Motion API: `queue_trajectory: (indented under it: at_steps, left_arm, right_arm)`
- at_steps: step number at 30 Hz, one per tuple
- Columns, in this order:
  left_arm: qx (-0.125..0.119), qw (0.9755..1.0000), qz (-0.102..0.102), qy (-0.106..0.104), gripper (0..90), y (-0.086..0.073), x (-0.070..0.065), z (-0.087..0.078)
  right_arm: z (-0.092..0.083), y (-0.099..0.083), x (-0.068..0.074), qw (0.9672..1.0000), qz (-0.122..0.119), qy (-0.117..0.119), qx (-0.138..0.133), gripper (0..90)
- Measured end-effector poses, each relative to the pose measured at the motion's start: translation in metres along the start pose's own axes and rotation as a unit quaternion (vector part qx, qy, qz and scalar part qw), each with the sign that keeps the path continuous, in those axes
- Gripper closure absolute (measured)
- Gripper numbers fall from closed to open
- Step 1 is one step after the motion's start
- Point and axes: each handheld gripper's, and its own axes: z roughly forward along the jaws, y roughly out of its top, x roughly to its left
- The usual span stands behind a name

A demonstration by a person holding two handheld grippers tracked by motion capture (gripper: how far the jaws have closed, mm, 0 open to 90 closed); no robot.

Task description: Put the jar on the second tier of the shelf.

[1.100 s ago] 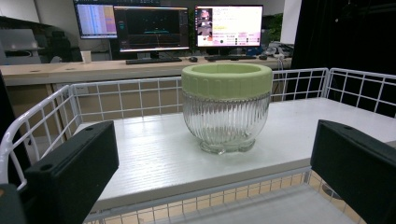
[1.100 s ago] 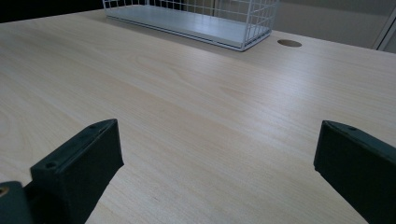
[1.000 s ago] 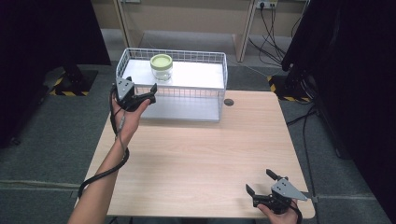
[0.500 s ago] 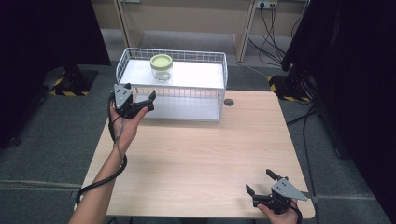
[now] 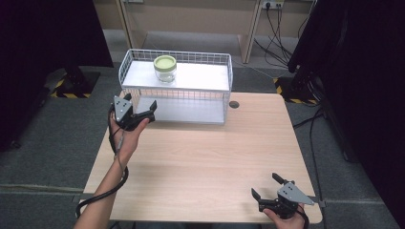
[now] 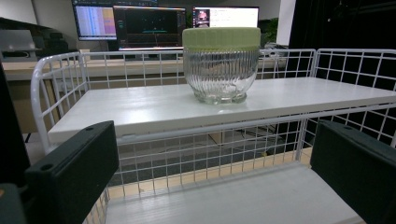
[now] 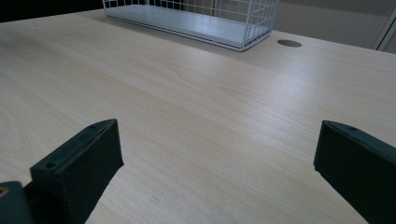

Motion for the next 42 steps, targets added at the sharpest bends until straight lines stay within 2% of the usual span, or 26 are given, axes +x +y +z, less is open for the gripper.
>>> queue_trajectory:
  at_steps: [13,29,42]
  left_arm:
    - [0.001,1.0000,0.001,-0.008,0.9,-0.015,0.000,-0.018]
    - [0.005,0.9997,0.015,-0.018,1.1,-0.026,0.001,-0.042]
    - [0.012,0.9993,0.012,-0.034,1.1,-0.041,-0.004,-0.060]
  right_arm:
    - [0.000,0.000,0.000,1.0000,0.000,-0.001,0.000,1.4]
    - [0.000,0.000,0.000,1.0000,0.000,-0.001,-0.001,1.4]
    - [0.000,0.000,0.000,1.0000,0.000,-0.002,-0.001,1.4]
